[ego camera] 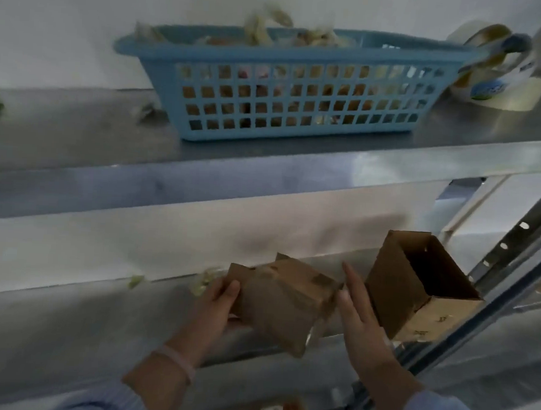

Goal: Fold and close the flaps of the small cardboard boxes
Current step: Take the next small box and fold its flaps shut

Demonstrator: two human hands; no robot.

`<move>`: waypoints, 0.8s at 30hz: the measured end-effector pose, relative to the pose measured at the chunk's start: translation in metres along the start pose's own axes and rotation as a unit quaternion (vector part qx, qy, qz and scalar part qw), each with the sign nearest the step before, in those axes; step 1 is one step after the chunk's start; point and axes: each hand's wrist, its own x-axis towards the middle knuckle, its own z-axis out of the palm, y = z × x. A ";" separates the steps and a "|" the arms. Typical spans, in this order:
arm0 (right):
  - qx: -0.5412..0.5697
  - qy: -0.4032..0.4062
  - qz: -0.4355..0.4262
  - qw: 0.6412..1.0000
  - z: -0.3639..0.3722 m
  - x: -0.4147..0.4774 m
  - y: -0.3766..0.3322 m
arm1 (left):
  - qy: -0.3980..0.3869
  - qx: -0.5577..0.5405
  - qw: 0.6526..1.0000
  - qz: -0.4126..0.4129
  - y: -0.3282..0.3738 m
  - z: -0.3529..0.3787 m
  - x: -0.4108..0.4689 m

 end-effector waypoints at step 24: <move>-0.276 -0.200 -0.004 0.940 0.299 -0.010 -0.071 | 0.132 0.155 0.976 0.073 0.048 -0.270 -0.045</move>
